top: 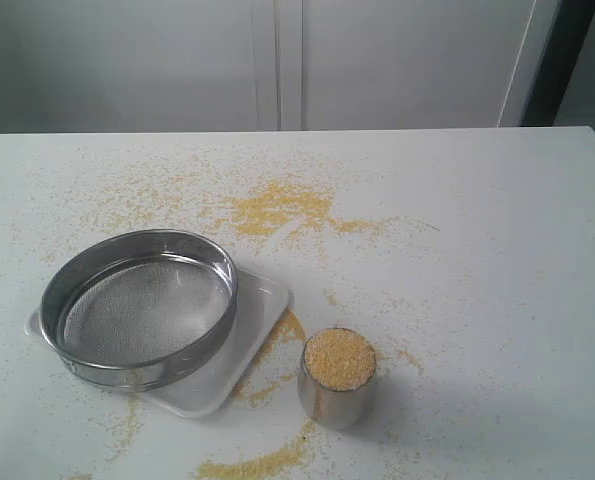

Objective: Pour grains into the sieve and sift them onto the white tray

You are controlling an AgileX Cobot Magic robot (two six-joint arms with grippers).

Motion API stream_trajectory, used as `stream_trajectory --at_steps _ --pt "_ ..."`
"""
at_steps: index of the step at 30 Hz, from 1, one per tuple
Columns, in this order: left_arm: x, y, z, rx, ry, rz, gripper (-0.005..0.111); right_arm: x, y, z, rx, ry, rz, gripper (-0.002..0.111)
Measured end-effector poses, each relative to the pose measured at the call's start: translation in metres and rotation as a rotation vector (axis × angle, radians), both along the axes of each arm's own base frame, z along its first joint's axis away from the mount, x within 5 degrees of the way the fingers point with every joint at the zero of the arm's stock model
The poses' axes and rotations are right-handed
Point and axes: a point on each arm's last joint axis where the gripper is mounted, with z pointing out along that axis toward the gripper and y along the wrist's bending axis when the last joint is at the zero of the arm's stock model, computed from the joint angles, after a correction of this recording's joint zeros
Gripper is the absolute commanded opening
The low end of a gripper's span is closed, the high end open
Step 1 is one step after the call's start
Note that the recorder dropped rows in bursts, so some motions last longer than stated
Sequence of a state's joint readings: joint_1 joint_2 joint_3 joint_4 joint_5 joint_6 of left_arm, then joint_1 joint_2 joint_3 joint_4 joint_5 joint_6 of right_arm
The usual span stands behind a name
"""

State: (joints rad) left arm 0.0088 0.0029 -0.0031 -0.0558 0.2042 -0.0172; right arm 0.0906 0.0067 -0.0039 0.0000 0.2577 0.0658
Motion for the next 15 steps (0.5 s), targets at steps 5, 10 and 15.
stream_trajectory --at_steps 5,10,15 --pt "0.0 0.0 0.0 0.0 0.0 0.0 0.0 0.001 0.0 0.015 0.015 -0.161 0.0 0.0" --pt "0.0 0.0 0.0 0.0 0.0 0.0 0.0 0.0 0.0 0.029 0.05 -0.316 0.0 0.0" --pt "0.0 0.0 0.0 0.0 0.0 0.0 0.0 -0.002 0.0 0.042 0.207 -0.443 0.01 0.0"
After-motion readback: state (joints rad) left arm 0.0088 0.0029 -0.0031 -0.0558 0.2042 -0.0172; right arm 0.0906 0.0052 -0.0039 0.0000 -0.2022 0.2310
